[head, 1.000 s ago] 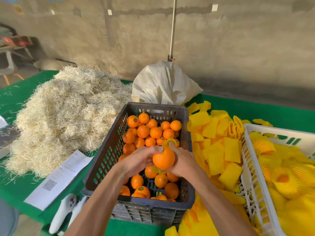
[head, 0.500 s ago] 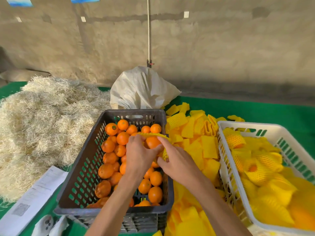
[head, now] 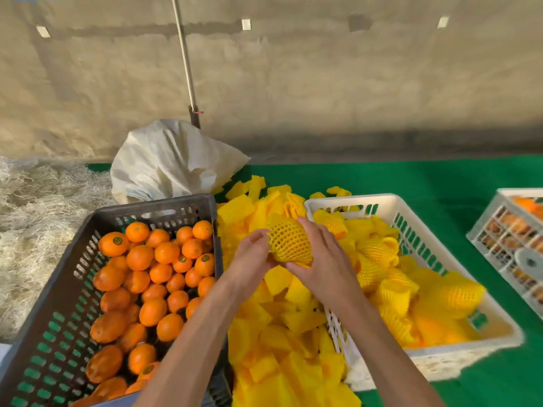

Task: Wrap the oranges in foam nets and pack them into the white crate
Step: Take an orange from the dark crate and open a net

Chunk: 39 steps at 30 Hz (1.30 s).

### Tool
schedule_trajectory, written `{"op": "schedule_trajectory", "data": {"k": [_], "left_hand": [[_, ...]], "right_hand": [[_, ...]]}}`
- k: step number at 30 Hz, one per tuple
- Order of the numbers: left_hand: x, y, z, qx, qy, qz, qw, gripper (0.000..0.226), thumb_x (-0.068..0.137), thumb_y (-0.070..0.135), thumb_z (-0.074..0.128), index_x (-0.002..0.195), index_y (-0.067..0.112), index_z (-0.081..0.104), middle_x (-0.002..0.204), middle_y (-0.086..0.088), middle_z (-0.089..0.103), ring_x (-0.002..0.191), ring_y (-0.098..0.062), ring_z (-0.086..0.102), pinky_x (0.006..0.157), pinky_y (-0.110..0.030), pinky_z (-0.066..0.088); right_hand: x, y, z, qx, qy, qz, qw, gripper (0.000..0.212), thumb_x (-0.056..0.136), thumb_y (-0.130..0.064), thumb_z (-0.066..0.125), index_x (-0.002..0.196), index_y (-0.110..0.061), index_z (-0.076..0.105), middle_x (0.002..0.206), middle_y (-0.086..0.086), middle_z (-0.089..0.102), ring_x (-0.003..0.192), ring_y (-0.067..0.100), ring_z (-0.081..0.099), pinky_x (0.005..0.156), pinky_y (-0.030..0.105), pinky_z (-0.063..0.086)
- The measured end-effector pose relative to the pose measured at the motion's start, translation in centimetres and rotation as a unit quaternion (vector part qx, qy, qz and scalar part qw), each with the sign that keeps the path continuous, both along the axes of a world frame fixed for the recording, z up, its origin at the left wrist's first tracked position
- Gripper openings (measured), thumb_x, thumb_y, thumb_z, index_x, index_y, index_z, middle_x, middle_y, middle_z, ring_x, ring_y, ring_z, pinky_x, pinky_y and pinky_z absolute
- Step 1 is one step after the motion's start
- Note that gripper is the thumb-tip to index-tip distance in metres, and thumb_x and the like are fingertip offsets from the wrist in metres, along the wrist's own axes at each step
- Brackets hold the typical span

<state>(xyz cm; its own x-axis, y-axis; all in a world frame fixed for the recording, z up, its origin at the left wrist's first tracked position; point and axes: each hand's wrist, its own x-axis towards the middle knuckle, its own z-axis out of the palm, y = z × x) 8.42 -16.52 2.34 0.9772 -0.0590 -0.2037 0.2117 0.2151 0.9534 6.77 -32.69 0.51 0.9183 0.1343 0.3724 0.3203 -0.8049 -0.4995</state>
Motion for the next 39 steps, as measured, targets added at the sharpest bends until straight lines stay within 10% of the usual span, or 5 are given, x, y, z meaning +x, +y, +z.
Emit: {"op": "schedule_trajectory", "data": {"k": [5, 12, 23, 32, 39], "left_hand": [[1.0, -5.0, 0.3, -0.049, 0.004, -0.031, 0.998, 0.02, 0.106, 0.034, 0.057, 0.119, 0.025, 0.068, 0.121, -0.002, 0.075, 0.109, -0.025, 0.074, 0.086, -0.037, 0.062], [2.4, -8.2, -0.7, 0.013, 0.006, -0.029, 0.999, 0.021, 0.101, 0.025, 0.065, 0.112, 0.011, 0.076, 0.117, -0.005, 0.076, 0.108, -0.026, 0.074, 0.087, -0.04, 0.061], [2.8, -3.8, -2.5, 0.093, -0.03, 0.136, 0.986, 0.02, 0.104, 0.023, 0.06, 0.102, 0.012, 0.077, 0.105, 0.0, 0.078, 0.096, -0.018, 0.073, 0.083, -0.037, 0.06], [1.3, 1.7, -3.7, 0.17, -0.123, 0.18, 0.961, 0.021, 0.106, 0.023, 0.058, 0.104, 0.012, 0.075, 0.1, 0.003, 0.077, 0.09, -0.013, 0.073, 0.078, -0.035, 0.061], [1.1, 3.8, -4.6, 0.175, -0.138, 0.174, 0.959, 0.022, 0.106, 0.025, 0.058, 0.104, 0.01, 0.074, 0.1, 0.005, 0.076, 0.09, -0.014, 0.073, 0.076, -0.035, 0.061]], "right_hand": [[0.9, -6.1, -0.5, -0.02, -0.015, -0.151, 0.988, 0.088, 0.082, -0.057, 0.074, 0.152, -0.024, 0.033, 0.143, 0.005, 0.044, 0.13, 0.029, 0.046, 0.096, 0.043, 0.05], [2.2, -11.4, -2.2, -0.049, -0.025, -0.265, 0.963, 0.084, 0.079, -0.039, 0.084, 0.148, -0.016, 0.042, 0.14, 0.013, 0.047, 0.128, 0.033, 0.045, 0.096, 0.046, 0.05], [2.7, -4.2, -3.5, -0.001, -0.003, -0.078, 0.997, 0.024, 0.096, -0.012, 0.064, 0.12, -0.008, 0.068, 0.126, 0.008, 0.059, 0.119, 0.026, 0.052, 0.1, 0.034, 0.045], [4.9, 4.5, -10.8, -0.108, 0.228, -0.047, 0.966, 0.059, 0.099, -0.041, 0.057, 0.147, -0.012, 0.037, 0.141, 0.011, 0.05, 0.13, 0.033, 0.048, 0.099, 0.042, 0.044], [7.9, 7.4, -14.1, -0.104, 0.246, -0.103, 0.958, 0.06, 0.098, -0.046, 0.058, 0.145, -0.014, 0.038, 0.135, 0.012, 0.054, 0.121, 0.034, 0.058, 0.091, 0.043, 0.05]]}}
